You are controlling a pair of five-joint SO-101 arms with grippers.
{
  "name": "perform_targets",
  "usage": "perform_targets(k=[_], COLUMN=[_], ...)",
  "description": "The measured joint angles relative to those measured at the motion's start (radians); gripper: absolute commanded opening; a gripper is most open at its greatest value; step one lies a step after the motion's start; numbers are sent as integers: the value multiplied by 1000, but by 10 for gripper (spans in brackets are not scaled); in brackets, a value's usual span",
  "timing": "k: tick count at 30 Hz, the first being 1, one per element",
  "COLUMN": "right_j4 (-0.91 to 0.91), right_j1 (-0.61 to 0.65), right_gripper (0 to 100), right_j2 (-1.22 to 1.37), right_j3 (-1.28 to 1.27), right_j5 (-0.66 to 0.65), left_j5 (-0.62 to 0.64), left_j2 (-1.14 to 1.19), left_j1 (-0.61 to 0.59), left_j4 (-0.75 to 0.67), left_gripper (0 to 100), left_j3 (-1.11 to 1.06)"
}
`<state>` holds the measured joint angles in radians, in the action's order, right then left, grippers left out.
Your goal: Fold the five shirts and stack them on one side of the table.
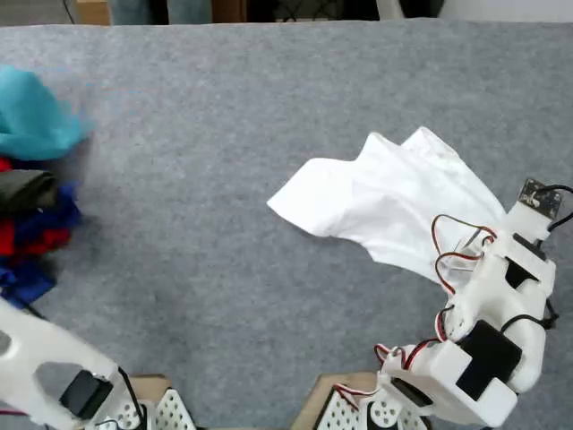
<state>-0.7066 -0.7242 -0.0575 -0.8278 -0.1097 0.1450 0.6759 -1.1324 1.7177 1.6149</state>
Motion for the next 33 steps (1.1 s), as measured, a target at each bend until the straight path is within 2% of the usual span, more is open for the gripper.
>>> perform_targets(k=[6, 11, 16, 19, 27, 30, 33], right_j4=[0, -2, -57, -120, -410, -512, -592], right_j1=[0, 0, 20, 52, 49, 80, 152], right_gripper=[15, 37, 234, 310, 286, 286, 286], right_j2=[0, 0, -12, -37, -295, -423, -529], right_j3=[0, 2, 20, 25, 104, 161, 203], right_j5=[0, 0, -64, -89, -210, -262, -333], left_j5=[0, 0, 40, 110, 140, 141, 141], left_j2=[-236, -282, -301, -334, -562, -706, -859], left_j1=[-48, -31, -26, -49, -54, 6, 117], left_j4=[35, 35, 35, 35, 35, 35, 35], left_gripper=[29, 44, 241, 277, 277, 277, 277], left_j3=[2, -28, -252, -408, -760, -916, -1119])
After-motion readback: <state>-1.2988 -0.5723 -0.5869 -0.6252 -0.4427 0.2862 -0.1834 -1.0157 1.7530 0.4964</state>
